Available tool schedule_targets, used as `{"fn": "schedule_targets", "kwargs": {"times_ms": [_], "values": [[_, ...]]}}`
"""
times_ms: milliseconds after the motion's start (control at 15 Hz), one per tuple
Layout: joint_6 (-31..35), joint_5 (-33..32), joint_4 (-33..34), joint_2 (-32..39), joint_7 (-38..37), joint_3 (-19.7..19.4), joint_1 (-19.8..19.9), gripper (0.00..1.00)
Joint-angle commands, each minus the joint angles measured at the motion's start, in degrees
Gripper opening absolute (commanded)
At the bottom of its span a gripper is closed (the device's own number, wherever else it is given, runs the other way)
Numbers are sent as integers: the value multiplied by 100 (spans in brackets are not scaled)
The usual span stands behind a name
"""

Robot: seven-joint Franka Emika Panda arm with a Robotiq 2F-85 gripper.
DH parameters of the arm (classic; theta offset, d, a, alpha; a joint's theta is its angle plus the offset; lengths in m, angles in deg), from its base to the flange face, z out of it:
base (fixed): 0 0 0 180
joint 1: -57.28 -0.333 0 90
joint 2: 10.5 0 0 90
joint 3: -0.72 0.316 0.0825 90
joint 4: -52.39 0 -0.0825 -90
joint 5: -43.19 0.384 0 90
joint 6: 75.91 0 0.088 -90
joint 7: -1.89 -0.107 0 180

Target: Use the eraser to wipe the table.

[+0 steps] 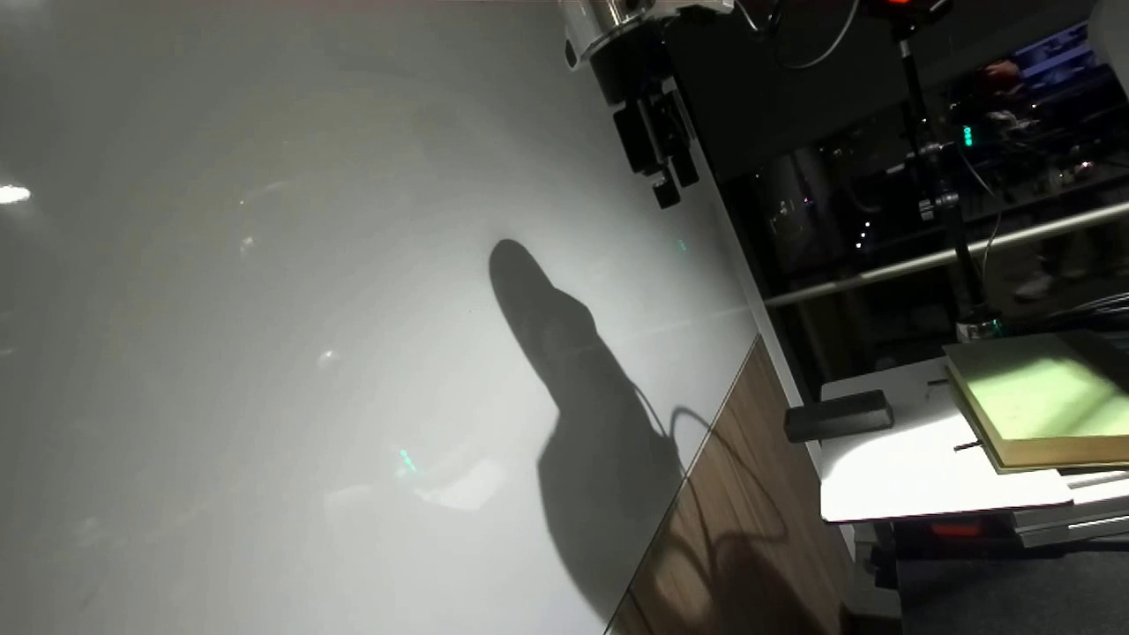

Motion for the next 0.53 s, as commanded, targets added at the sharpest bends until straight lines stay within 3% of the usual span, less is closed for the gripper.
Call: {"fn": "schedule_targets", "kwargs": {"times_ms": [0,467], "values": [[17,19,-63,-73,17,34,60,100],[22,20,-136,-150,17,35,61,100]]}}
